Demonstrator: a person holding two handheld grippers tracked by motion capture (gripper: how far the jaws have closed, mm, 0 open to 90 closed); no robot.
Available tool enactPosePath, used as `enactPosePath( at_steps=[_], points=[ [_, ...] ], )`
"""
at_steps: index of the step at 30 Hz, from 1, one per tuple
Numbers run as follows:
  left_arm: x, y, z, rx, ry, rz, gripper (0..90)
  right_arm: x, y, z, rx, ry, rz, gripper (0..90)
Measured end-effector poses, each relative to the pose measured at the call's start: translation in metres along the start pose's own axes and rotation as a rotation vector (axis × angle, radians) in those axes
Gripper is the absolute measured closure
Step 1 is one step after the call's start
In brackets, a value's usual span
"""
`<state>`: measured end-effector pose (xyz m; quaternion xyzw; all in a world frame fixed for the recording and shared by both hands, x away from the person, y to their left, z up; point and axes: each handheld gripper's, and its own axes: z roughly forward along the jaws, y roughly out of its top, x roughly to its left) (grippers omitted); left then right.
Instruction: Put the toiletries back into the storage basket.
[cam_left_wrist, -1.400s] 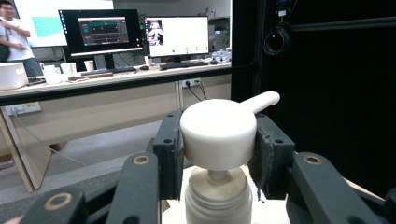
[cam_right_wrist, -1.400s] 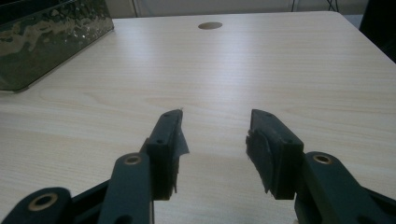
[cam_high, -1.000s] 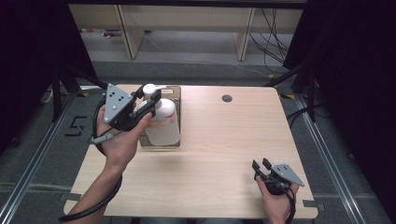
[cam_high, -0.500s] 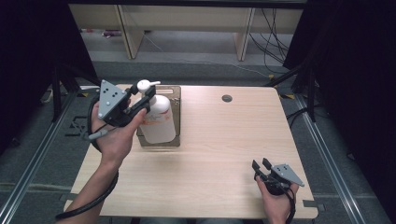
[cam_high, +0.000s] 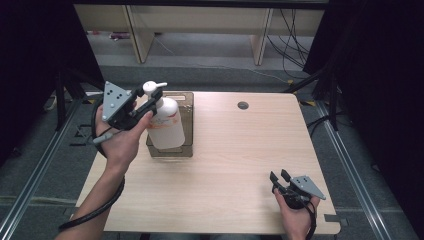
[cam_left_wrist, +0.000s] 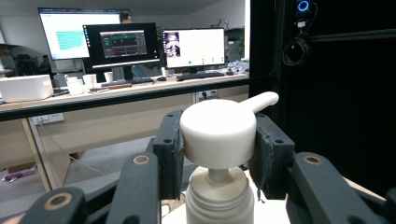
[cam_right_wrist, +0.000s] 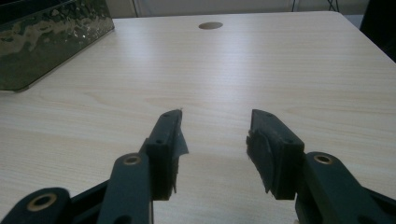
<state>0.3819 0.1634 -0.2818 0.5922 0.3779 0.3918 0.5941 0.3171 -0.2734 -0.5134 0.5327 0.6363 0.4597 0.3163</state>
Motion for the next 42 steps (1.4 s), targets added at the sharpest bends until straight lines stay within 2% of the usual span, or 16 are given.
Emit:
enactPosePath(
  at_steps=[1,2,5,6,9,35,36,37,39,42],
  points=[
    [0.001,-0.001,0.001,0.0,0.003,-0.002,59.1,0.0,0.0,0.001,-0.008,0.013,0.004,54.6],
    [0.002,-0.001,0.002,0.001,0.004,-0.006,59.1,0.0,0.0,0.0,0.0,0.003,0.003,54.6],
    [0.006,-0.002,0.005,0.002,0.01,-0.004,59.1,0.0,0.0,0.0,-0.005,0.014,0.01,54.5],
    [0.007,-0.003,0.005,0.004,0.011,-0.004,59.1,0.0,0.0,0.0,-0.007,0.002,0.009,54.5],
    [0.009,-0.004,0.008,0.003,0.013,-0.003,59.1,0.0,0.0,0.001,-0.008,0.013,0.01,54.5],
    [0.029,-0.021,0.03,0.038,0.017,0.011,59.1,0.001,0.0,0.001,-0.011,0.011,0.008,54.3],
    [0.03,-0.022,0.031,0.041,0.019,0.012,59.1,0.001,0.0,0.001,-0.006,0.016,0.009,54.3],
    [0.03,-0.022,0.032,0.041,0.018,0.011,59.1,0.002,0.0,0.001,-0.001,0.016,0.029,54.3],
    [0.031,-0.023,0.032,0.045,0.017,0.013,59.1,0.001,0.0,0.001,-0.006,0.015,0.005,54.2],
    [0.031,-0.025,0.034,0.045,0.018,0.014,59.1,0.001,0.0,0.001,-0.006,0.015,0.005,54.3]
  ],
)
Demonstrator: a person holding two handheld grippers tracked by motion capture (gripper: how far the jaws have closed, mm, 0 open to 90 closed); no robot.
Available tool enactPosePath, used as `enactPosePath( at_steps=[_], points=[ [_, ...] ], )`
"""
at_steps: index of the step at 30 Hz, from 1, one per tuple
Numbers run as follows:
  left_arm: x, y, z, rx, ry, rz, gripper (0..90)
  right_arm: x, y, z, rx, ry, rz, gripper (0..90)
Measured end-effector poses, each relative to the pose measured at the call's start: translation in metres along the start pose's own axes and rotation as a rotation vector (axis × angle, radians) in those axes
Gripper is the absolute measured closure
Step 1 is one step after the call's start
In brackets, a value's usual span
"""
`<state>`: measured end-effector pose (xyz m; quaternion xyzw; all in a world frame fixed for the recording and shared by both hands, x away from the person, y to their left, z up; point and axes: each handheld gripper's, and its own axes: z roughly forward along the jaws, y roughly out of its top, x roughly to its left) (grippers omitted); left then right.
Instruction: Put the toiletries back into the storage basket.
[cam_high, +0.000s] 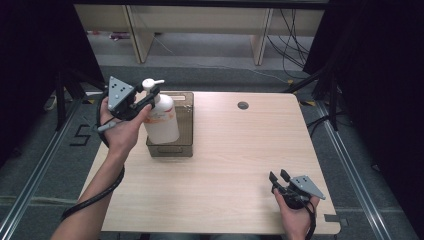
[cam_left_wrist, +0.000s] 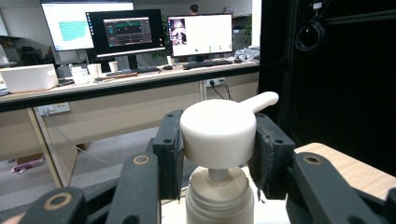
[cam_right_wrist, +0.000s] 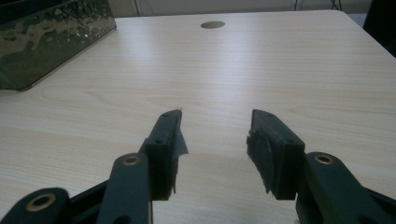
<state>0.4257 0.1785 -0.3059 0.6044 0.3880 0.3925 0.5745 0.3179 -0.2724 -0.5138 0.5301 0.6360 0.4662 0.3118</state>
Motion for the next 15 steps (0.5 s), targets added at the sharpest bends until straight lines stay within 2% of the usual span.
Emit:
enactPosePath(
  at_steps=[14,15],
  points=[
    [0.0012,-0.0062,0.0054,0.014,-0.005,0.015,59.1,0.0006,0.0003,-0.0008,0.017,-0.003,0.003,54.1],
    [0.0012,-0.0067,0.0056,0.016,-0.005,0.013,59.0,0.0005,-0.0001,0.0001,0.006,0.011,0.006,54.0]
  ],
)
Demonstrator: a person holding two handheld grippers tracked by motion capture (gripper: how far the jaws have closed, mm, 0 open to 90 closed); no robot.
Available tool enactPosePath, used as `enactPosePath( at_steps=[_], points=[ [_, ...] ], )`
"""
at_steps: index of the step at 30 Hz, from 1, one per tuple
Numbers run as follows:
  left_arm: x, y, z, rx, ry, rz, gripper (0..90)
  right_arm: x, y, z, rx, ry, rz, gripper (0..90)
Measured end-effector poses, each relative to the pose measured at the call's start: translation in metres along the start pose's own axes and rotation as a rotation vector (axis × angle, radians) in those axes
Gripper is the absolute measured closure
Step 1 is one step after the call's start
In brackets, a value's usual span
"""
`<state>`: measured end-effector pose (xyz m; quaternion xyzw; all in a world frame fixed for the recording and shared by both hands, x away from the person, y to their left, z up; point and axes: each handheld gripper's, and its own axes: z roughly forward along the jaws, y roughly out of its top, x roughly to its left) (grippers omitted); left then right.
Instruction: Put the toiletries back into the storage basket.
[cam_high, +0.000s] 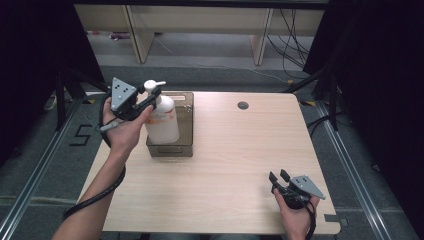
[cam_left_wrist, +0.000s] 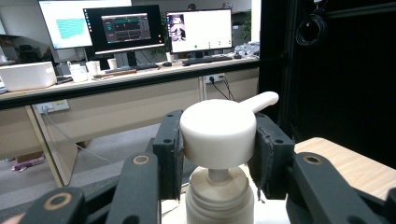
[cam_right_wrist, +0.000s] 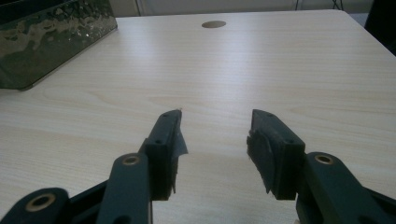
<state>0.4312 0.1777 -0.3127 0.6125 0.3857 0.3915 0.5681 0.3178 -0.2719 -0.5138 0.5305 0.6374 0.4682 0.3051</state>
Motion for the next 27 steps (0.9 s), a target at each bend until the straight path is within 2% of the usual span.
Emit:
enactPosePath(
  at_steps=[2,4,9,27],
  points=[
    [0.0,-0.001,0.0,0.002,0.001,-0.001,59.1,-0.001,0.0,-0.001,0.004,-0.013,-0.01,54.0],
    [0.0,-0.001,0.0,0.005,0.001,-0.001,59.1,0.001,0.0,-0.001,0.012,-0.011,0.005,54.0],
    [0.0,-0.002,0.001,0.006,0.003,0.006,59.1,0.0,0.0,0.0,-0.001,0.0,0.0,54.0],
    [0.001,-0.013,0.0,0.028,0.006,0.003,59.1,0.0,0.0,-0.001,0.013,-0.01,-0.001,53.8]
  ],
)
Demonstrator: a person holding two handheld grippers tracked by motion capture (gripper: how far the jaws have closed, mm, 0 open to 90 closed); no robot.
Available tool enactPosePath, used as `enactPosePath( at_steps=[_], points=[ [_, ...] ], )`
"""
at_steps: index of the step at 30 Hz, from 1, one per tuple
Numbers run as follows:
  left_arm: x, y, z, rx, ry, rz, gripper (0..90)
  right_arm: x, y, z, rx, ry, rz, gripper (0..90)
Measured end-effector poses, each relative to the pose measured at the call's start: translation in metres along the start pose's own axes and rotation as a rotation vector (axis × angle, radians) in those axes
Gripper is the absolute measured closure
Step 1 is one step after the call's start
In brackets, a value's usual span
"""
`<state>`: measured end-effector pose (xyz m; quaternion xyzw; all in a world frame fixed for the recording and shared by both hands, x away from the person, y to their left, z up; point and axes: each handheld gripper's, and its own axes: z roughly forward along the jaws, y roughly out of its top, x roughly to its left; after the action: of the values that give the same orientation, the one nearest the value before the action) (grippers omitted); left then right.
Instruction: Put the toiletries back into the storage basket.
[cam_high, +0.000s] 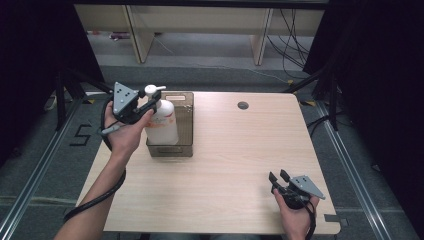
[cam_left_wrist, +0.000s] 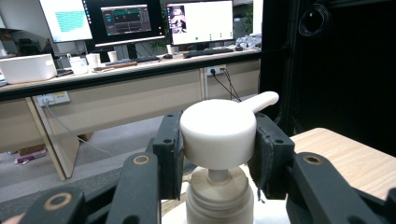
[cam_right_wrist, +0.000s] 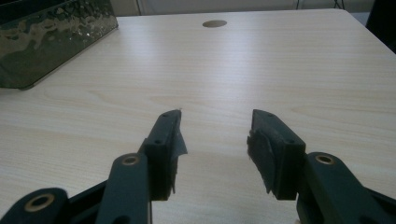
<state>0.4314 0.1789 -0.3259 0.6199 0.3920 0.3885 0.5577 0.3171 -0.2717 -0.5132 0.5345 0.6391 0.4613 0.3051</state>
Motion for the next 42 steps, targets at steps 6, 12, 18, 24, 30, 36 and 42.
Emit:
enactPosePath(
  at_steps=[6,12,18,24,30,36,42],
  points=[
    [0.0,-0.006,0.0,0.012,0.0,-0.006,59.1,0.0,0.0,0.0,0.001,0.001,0.002,53.7],
    [-0.001,-0.012,0.001,0.018,0.0,-0.01,59.1,0.001,-0.001,0.001,-0.011,0.002,0.007,53.7],
    [-0.001,-0.019,0.001,0.031,0.001,-0.014,59.1,0.001,0.0,0.0,0.005,0.004,0.006,53.6],
    [-0.001,-0.024,0.001,0.044,-0.001,-0.017,59.1,0.001,0.0,0.001,-0.01,0.002,0.008,53.7],
    [0.0,-0.029,0.0,0.052,0.002,-0.022,59.1,0.001,0.0,0.001,-0.003,0.014,0.015,53.6],
    [0.001,-0.035,0.0,0.06,0.0,-0.029,59.1,0.0,0.0,0.001,-0.004,0.001,0.008,53.5],
    [0.002,-0.04,0.0,0.07,0.003,-0.038,59.1,0.0,0.0,0.001,-0.006,0.001,0.014,53.5]
  ],
)
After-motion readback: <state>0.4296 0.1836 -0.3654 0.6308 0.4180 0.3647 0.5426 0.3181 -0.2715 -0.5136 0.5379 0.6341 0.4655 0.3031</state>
